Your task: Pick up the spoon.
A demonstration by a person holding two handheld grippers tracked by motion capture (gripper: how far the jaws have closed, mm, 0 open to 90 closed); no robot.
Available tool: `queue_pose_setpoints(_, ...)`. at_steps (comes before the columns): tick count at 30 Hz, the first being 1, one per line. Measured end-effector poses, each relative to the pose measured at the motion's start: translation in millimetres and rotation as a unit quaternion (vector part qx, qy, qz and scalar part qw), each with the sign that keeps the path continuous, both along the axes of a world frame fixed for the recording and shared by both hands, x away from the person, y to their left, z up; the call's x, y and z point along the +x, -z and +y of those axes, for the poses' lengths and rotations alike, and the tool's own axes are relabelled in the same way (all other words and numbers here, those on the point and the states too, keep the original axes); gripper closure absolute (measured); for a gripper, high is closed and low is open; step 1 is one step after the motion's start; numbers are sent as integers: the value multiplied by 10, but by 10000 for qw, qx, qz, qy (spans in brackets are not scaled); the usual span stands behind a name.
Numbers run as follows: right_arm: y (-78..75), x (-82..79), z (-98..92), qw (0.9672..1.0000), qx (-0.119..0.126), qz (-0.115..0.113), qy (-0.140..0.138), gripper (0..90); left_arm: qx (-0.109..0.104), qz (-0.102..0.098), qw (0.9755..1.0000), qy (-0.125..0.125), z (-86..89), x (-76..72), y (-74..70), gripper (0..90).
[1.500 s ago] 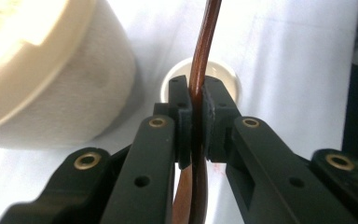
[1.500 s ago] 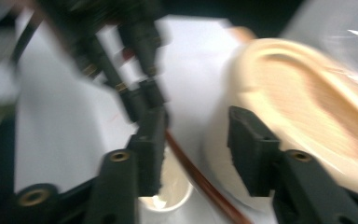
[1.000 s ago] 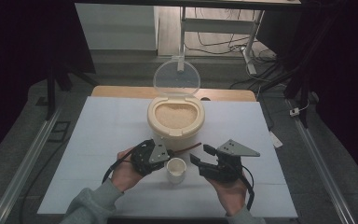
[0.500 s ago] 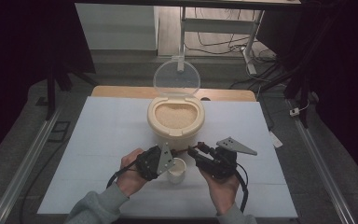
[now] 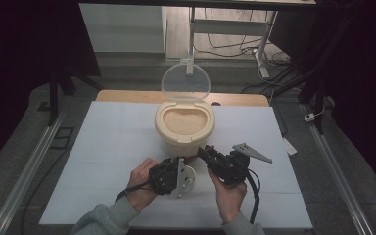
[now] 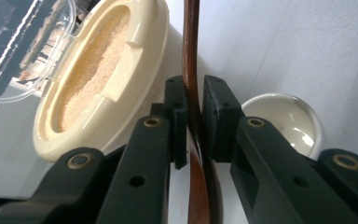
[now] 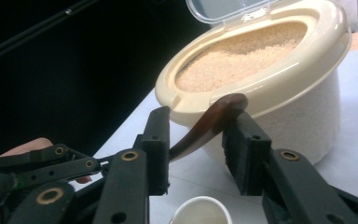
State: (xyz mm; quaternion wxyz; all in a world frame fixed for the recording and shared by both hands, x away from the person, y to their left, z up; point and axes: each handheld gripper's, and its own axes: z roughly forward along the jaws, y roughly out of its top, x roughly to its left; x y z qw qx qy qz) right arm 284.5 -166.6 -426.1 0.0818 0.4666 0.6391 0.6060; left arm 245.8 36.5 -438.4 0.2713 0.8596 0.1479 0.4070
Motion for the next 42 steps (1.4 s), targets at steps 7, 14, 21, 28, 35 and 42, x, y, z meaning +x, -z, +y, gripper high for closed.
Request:
queue_pose_setpoints(7, -38, -7, -26, 9994, 245, -97, -237, 706, -220, 206, 9994, 184, 38, 10, -18, 768)
queue_pose_setpoints(14, -48, 0, -7, 9970, 369, -317, -600, 764, -425, 383, 9980, 277, 93, 48, -30, 737)
queue_pose_setpoints(21, -97, 13, -52, 9947, 343, -582, -781, 766, -816, 729, 9931, 434, 177, 68, -75, 601)
queue_pose_setpoints(28, -98, 43, -101, 9928, 312, -736, -889, 766, -1500, 1315, 9782, 581, 344, 111, -138, 521)
queue_pose_setpoints(35, -116, 94, -197, 9921, 321, -841, -873, 767, -1930, 1668, 9656, 510, 575, 129, -153, 463)
queue_pose_setpoints(42, -137, 126, -299, 9891, 446, -989, -992, 767, -2330, 1983, 9517, 273, 930, 124, -91, 417)
